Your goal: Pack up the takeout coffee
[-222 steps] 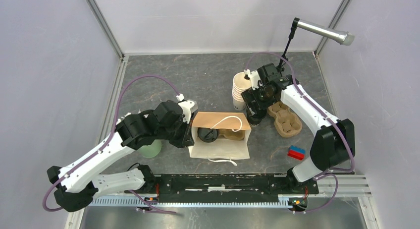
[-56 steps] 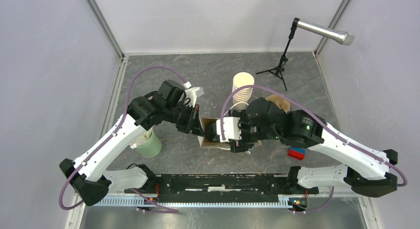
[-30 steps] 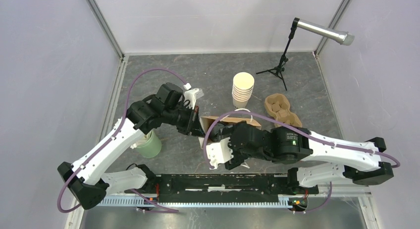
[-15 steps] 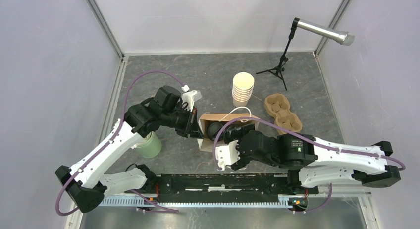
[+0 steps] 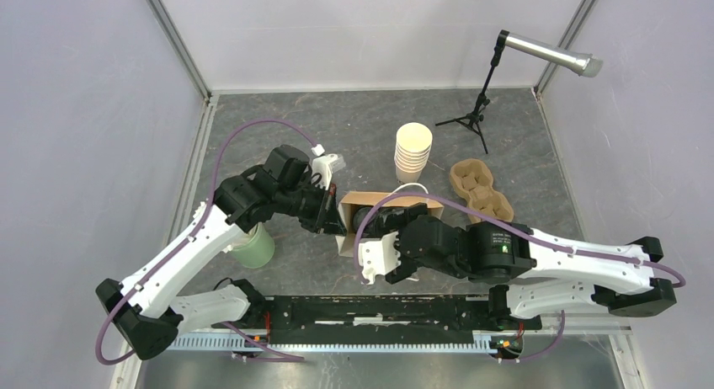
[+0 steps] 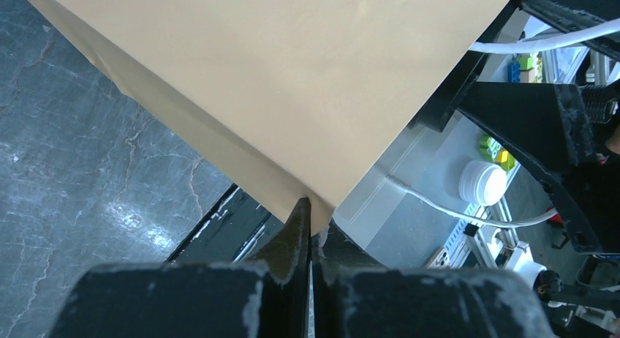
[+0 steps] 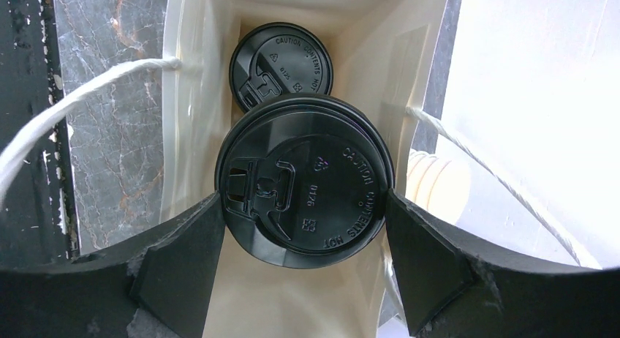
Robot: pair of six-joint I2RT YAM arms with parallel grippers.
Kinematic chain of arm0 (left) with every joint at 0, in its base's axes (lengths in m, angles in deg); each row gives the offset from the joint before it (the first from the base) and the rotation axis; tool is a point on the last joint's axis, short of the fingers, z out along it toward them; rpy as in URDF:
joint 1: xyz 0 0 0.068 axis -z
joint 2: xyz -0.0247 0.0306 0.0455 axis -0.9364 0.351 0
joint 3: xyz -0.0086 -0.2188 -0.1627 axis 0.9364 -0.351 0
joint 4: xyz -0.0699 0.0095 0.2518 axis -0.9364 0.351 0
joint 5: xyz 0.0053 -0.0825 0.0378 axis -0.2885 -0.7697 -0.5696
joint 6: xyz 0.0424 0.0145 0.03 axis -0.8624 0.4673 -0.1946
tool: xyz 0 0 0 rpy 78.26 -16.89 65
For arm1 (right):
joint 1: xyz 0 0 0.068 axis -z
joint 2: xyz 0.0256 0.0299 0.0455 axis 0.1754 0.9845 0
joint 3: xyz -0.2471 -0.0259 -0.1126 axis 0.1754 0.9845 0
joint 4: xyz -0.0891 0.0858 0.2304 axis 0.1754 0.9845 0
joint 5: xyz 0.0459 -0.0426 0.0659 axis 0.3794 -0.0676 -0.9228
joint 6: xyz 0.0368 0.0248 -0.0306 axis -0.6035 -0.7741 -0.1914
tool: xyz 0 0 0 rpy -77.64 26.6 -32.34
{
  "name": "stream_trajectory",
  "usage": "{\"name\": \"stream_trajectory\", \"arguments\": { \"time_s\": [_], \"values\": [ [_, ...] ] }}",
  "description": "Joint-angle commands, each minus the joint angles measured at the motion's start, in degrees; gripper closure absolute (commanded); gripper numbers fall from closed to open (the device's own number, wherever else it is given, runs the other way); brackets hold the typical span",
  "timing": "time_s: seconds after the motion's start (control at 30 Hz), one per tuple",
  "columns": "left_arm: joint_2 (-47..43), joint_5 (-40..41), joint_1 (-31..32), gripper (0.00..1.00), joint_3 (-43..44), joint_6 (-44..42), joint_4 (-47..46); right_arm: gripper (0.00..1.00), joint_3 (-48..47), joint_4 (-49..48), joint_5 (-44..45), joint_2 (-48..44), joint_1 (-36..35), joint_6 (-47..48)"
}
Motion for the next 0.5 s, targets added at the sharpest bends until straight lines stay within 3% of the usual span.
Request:
{"name": "stream_trajectory", "arguments": {
  "time_s": [0.0,0.47],
  "values": [
    [1.0,0.2,0.0,0.98,2.2,-4.7,0.2,0.18,-2.2,1.8,2.1,-0.1,-0.1,0.7],
    [0.5,1.6,-0.1,0.98,2.7,-4.6,0.7,0.18,6.1,1.3,2.8,-2.9,-0.1,-0.3]
  ]
}}
